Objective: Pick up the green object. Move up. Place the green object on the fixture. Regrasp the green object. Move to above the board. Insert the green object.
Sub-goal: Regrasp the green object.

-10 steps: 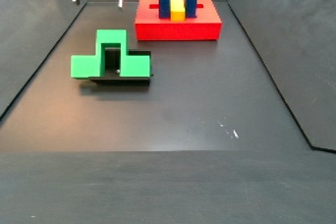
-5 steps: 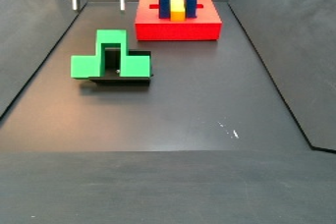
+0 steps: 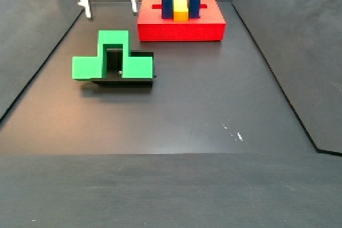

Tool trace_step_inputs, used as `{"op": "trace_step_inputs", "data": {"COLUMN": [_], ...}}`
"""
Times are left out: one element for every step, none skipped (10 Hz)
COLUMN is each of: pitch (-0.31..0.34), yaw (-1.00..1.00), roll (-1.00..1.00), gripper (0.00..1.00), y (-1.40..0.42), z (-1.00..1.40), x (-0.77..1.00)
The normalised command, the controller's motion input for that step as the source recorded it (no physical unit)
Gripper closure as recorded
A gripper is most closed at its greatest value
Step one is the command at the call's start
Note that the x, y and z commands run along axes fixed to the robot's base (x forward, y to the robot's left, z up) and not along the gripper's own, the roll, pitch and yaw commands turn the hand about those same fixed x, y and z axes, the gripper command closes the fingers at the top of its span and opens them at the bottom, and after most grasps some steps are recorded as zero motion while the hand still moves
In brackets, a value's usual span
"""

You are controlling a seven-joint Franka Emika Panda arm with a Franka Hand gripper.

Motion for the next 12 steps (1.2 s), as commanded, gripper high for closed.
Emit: {"op": "trace_step_inputs", "data": {"pitch": [0.526,0.423,0.42,0.471,0.389,0.286,0.214,0.063,0.0,-0.197,-0.383,-0.329], "yaw": [0.0,0.0,-0.04,-0.11,-0.04,0.0,-0.04,-0.1,-0.06,-0.01,0.0,0.0], "roll": [0.35,0.27,0.21,0.03,-0.07,-0.2,-0.42,-0.53,-0.62,-0.69,-0.68,-0.48], "gripper": [0.0,0.0,0.0,0.0,0.0,0.0,0.0,0.0,0.0,0.0,0.0,0.0], "y": [-0.35,-0.25,-0.09,0.0,0.0,0.0,0.0,-0.01,0.0,0.0,0.0,0.0], "z": [-0.27,-0.22,-0.27,-0.17,-0.02,0.0,0.13,0.15,0.09,0.02,0.0,-0.01], "x": [0.41,0.32,0.31,0.47,0.54,0.52,0.4,0.31,0.29,0.2,0.08,0.04]}}
